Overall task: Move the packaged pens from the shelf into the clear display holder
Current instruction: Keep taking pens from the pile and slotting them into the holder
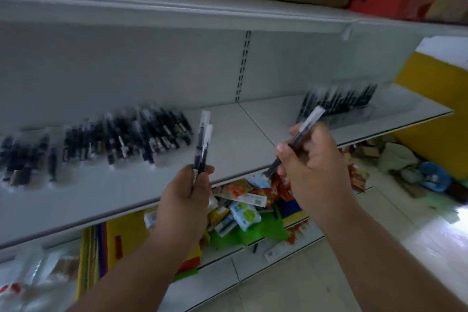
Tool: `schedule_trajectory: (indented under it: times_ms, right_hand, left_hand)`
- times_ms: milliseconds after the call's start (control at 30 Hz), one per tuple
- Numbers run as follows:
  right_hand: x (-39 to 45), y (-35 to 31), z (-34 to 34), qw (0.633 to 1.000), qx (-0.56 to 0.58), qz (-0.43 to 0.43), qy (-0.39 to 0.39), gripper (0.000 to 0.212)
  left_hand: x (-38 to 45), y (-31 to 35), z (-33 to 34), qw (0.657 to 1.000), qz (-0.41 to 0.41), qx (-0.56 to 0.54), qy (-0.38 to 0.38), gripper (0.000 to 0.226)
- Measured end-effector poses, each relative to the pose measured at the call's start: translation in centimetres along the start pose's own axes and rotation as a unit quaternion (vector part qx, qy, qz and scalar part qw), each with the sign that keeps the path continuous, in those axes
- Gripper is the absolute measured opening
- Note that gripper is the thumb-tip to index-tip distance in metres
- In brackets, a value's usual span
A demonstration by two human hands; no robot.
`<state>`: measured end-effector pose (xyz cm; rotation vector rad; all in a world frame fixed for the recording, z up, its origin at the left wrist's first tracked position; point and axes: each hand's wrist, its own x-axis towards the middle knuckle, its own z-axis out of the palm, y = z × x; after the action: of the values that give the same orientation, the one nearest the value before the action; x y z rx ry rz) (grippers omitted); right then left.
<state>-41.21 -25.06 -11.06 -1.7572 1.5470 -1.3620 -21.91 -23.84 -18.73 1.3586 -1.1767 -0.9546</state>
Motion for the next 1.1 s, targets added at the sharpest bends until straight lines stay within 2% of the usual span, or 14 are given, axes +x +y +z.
schedule_trajectory:
  times_ms: [100, 200, 267, 333, 533, 733, 833, 933, 1100]
  right_hand:
    - [0.8, 3.1, -5.3, 0.999, -0.036, -0.009, 0.009, 0.014]
    - [2.1, 5.9, -8.8, 0.999, -0.029, -0.016, 0.014, 0.002]
    - [3.0, 7.1, -10.0, 0.999, -0.020, -0.020, 0.020, 0.014]
    - [4.0, 8.3, -11.0, 0.999, -0.011, -0.020, 0.040, 0.019]
    - [7.6, 12.4, -15.4, 0.990, -0.094, 0.027, 0.102, 0.008]
    - [12.2, 16.5, -19.2, 0.985, -0.096, 0.014, 0.144, 0.013]
    - [15.2, 18.8, -20.3, 0.985, -0.100, -0.030, 0.136, 0.006]
    - [19.4, 21.0, -22.1, 0.984, -0.100, -0.080, 0.122, 0.012]
    - [26.9, 23.9, -24.0, 0.988, -0.073, -0.131, 0.043, 0.014]
  left_hand:
    - [-1.5, 1.3, 6.0, 1.000, -0.004, 0.027, -0.007, 0.021]
    - [-1.7, 2.2, 10.2, 0.999, -0.004, 0.051, -0.004, 0.020]
    - [-1.3, 2.4, 11.7, 0.998, -0.006, 0.057, 0.000, 0.019]
    - [-0.6, 2.2, 13.3, 0.999, -0.016, 0.030, -0.011, 0.021]
    - [4.0, 3.3, 18.8, 0.998, 0.002, -0.035, -0.049, 0.025]
    - [5.6, 2.1, 23.8, 0.999, -0.001, -0.013, -0.044, 0.026]
    - [6.8, 1.9, 26.0, 1.000, 0.006, 0.000, -0.017, 0.024]
    - [7.4, 1.9, 29.1, 0.999, 0.003, 0.016, 0.031, 0.026]
    - [6.4, 2.4, 34.7, 0.991, -0.005, 0.000, 0.132, 0.023]
